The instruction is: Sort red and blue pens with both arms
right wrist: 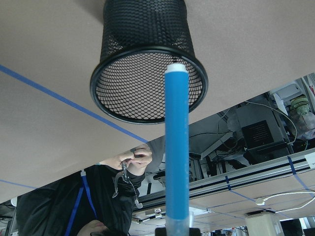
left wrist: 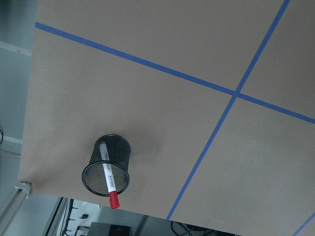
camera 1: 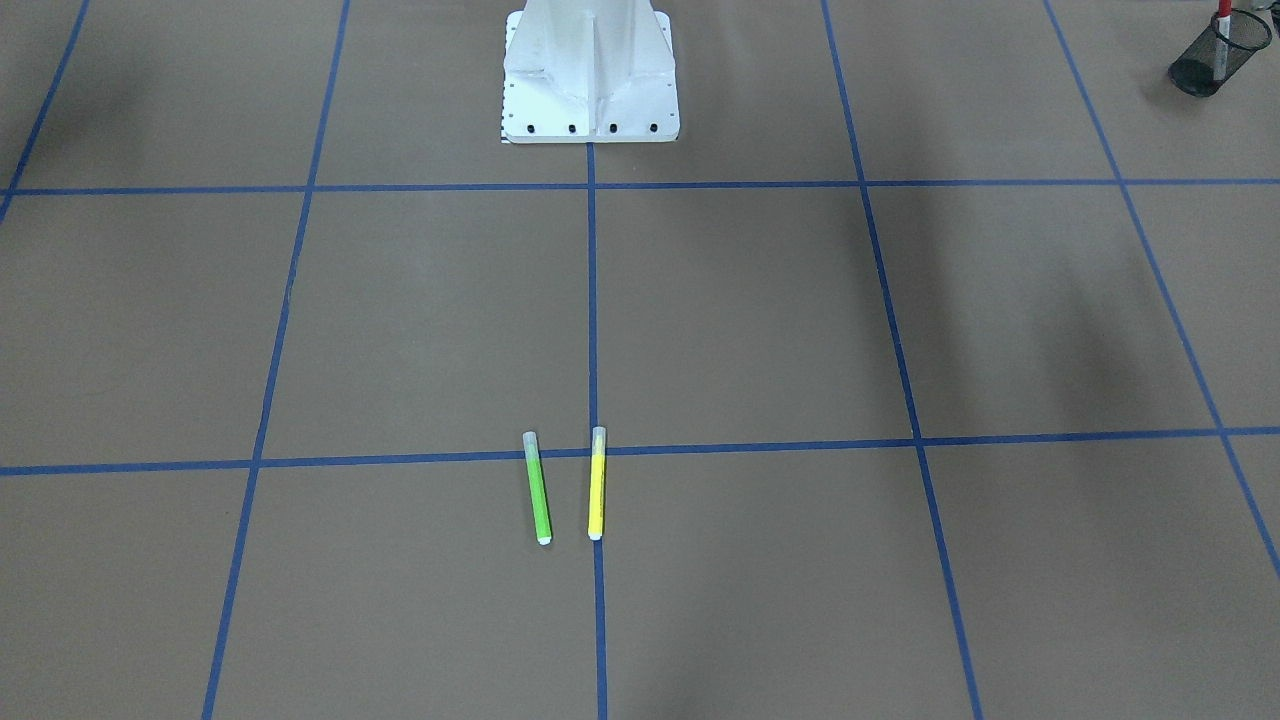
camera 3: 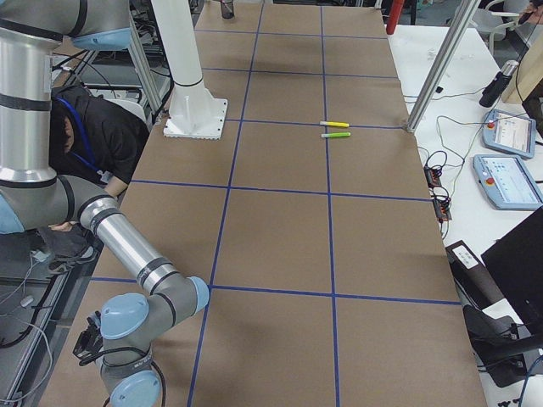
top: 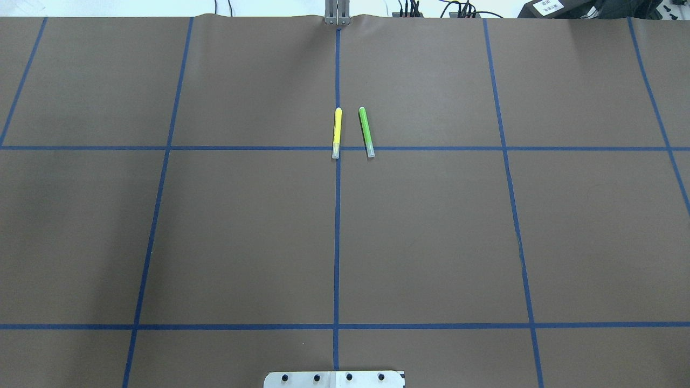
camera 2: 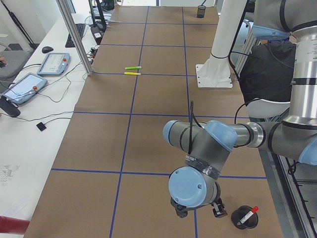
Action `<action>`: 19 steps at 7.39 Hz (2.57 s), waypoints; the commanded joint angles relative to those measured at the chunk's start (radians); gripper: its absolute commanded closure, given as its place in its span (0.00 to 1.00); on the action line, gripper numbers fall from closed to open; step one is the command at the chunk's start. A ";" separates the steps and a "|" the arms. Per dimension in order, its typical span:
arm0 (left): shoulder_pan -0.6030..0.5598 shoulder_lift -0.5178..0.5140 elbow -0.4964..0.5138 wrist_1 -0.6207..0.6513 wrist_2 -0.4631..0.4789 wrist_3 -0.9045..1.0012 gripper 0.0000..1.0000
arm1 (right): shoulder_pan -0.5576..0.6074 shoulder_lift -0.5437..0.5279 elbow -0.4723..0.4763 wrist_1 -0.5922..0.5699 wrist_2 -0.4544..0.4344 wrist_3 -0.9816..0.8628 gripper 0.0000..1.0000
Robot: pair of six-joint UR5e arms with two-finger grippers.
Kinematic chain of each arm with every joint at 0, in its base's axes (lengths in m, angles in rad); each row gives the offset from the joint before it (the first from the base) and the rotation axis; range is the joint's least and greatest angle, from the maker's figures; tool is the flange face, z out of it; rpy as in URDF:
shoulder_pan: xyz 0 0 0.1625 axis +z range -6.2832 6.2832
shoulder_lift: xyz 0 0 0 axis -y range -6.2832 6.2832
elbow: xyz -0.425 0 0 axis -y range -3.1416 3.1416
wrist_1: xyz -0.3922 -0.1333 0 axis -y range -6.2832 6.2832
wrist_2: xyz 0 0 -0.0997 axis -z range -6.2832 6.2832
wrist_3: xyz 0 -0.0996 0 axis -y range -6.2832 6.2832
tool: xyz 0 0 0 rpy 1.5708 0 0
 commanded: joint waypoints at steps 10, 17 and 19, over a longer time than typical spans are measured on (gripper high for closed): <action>0.002 -0.007 -0.001 -0.005 -0.003 -0.001 0.00 | -0.011 0.050 -0.022 0.111 0.084 0.006 0.00; 0.173 -0.119 -0.083 -0.252 -0.147 -0.007 0.00 | -0.341 0.437 0.057 0.293 0.354 0.015 0.00; 0.288 -0.117 -0.092 -0.430 -0.161 -0.073 0.00 | -0.438 0.452 0.152 0.372 0.473 0.016 0.00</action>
